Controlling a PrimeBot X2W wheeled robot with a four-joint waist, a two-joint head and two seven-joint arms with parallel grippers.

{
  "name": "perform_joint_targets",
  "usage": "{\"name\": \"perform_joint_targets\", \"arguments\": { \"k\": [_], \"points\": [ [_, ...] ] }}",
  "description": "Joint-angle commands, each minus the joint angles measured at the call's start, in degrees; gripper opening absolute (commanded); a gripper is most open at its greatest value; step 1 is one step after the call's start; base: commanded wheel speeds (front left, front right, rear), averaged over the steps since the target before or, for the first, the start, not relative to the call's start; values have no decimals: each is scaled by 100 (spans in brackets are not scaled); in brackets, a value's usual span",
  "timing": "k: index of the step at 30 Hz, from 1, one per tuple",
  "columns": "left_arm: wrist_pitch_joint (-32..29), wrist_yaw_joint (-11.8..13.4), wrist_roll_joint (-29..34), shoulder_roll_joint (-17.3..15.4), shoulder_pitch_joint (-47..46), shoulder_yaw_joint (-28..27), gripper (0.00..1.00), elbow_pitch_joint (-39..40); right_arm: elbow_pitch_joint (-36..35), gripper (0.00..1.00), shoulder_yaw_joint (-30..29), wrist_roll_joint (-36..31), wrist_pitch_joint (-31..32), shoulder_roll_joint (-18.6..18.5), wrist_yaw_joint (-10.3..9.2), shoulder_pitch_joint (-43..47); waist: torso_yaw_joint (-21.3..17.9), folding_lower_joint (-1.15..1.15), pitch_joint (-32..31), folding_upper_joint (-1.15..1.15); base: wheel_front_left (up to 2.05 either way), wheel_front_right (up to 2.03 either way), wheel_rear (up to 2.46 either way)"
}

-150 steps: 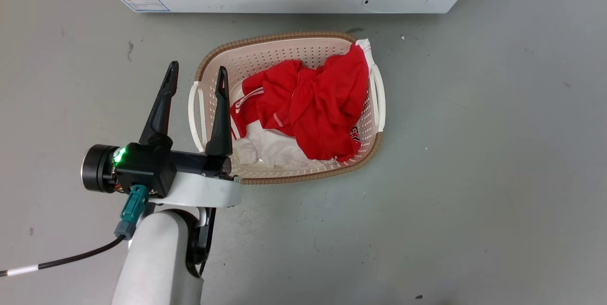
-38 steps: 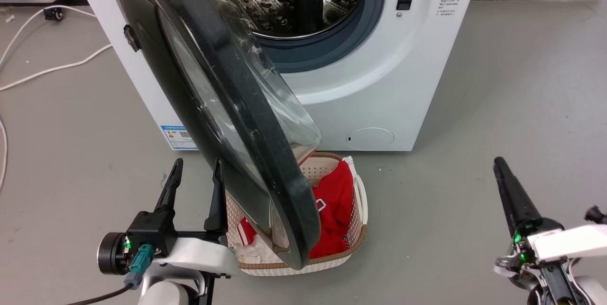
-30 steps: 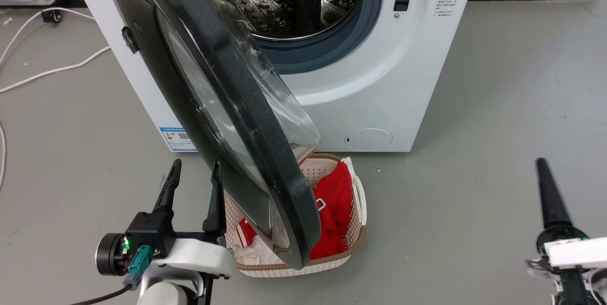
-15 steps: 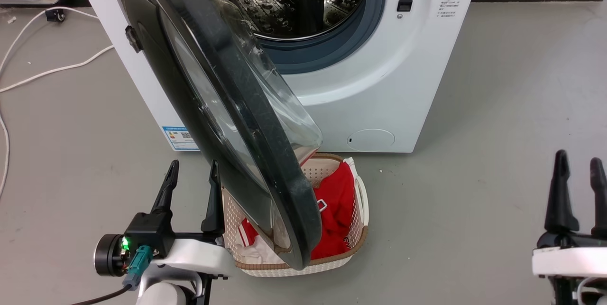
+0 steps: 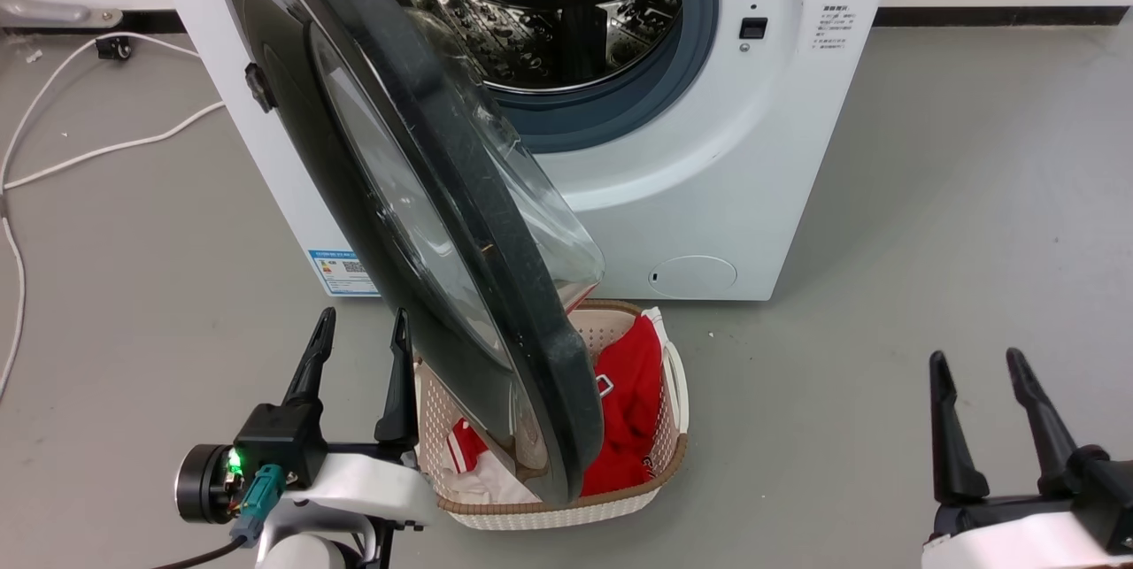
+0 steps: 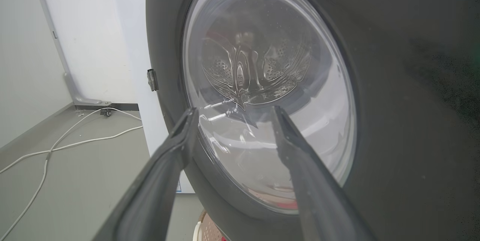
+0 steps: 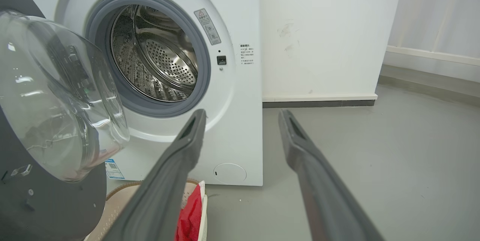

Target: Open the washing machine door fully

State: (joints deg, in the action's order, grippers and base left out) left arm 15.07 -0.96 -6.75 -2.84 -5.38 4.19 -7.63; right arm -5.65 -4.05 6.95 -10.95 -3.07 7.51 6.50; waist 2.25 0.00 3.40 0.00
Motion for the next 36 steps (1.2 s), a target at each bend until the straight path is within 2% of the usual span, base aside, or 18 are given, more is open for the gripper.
{"name": "perform_joint_targets", "arguments": {
  "k": [1,7,29,30,31,32,33,36],
  "points": [
    [15,-12,35,-8,58,-14,100,-21,-42,100,27,-91,27,27,-3,101,-2,0,-27,0,0,0,0],
    [15,-52,80,-8,117,-18,100,-69,-71,100,85,-253,81,29,-3,232,3,0,-118,0,0,0,0],
    [15,-141,144,-8,158,-55,100,-152,-26,100,100,-186,48,30,-3,244,-2,0,-160,0,0,0,0],
    [15,-143,147,-8,154,-58,88,-151,-20,100,104,-178,47,30,-3,240,-3,0,-156,0,0,0,0],
    [15,-152,149,-8,151,-57,47,-153,-11,100,104,-177,41,30,-3,238,-5,0,-154,0,0,0,0],
    [15,-152,153,-8,150,-57,15,-157,-6,100,105,-172,43,30,-3,235,-6,0,-154,0,0,0,0],
    [15,-160,157,-8,150,-62,0,-159,1,100,108,-167,37,30,-3,233,-7,0,-153,0,0,0,0],
    [15,-182,151,-8,143,-67,0,-167,25,100,106,-150,32,30,-3,224,-5,0,-158,0,0,0,0]
  ]
}}
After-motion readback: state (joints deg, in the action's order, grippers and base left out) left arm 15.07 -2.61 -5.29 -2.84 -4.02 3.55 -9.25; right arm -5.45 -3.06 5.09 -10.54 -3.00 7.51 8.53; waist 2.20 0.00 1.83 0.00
